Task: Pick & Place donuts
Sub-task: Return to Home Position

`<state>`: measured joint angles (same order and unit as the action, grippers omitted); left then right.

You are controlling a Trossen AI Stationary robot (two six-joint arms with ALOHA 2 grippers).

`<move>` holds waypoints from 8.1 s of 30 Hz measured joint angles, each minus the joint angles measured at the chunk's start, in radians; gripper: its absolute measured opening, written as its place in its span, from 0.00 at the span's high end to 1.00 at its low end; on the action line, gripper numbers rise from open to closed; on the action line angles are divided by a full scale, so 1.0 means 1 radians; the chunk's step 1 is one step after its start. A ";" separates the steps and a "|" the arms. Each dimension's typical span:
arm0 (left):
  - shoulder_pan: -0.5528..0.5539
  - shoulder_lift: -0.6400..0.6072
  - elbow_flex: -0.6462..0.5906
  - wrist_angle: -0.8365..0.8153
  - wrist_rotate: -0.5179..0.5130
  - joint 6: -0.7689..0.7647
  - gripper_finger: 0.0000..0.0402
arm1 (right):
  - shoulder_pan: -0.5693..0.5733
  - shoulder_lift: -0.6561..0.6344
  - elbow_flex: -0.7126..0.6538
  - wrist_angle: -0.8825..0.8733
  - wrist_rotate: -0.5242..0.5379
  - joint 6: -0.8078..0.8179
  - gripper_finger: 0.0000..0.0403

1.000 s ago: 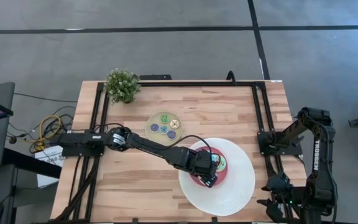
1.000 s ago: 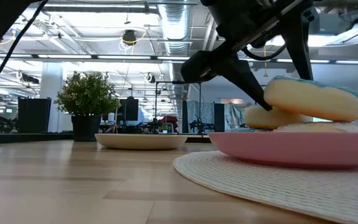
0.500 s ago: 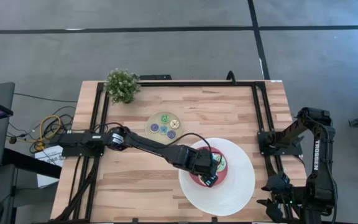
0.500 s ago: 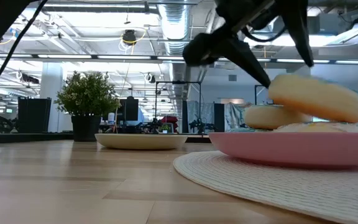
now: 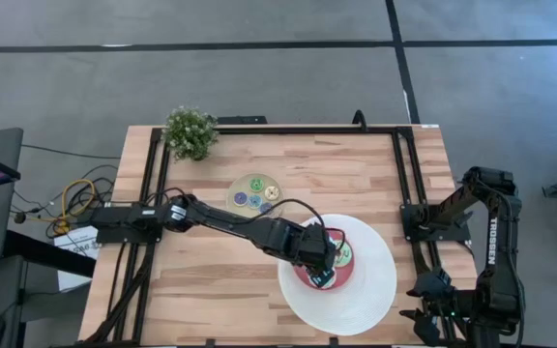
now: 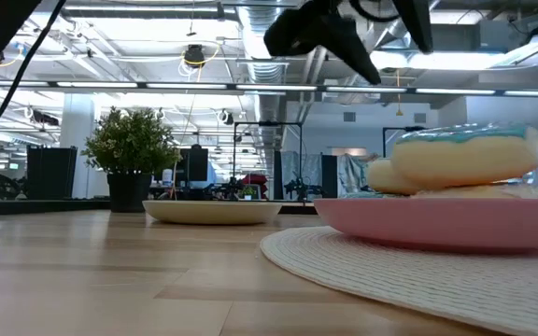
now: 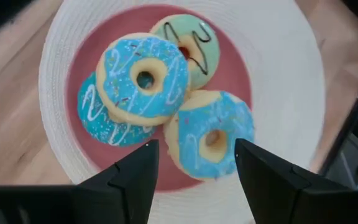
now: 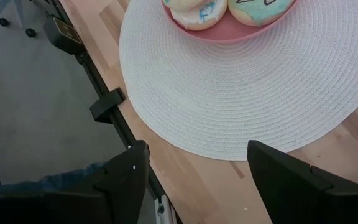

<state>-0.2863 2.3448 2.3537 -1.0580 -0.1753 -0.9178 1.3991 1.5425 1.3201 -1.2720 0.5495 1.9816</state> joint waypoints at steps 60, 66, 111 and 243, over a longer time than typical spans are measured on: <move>0.154 -1.882 -2.081 1.068 0.042 0.759 1.00 | -1.124 0.000 0.000 0.355 -0.167 -1.432 1.00; 0.154 -2.081 -2.169 1.074 0.059 0.923 1.00 | -1.127 0.000 0.000 0.424 -0.189 -1.429 1.00; 0.318 -2.339 -2.346 1.092 0.167 0.906 1.00 | -1.094 -0.211 -0.270 0.620 -0.208 -1.522 1.00; 0.318 -2.339 -2.347 1.092 0.165 0.906 1.00 | -1.263 -1.540 -1.226 0.998 -0.471 -1.903 1.00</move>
<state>0.0319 0.0063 0.0065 0.0336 -0.0107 -0.0116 0.1360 0.0025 0.0944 -0.2745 0.0784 0.0788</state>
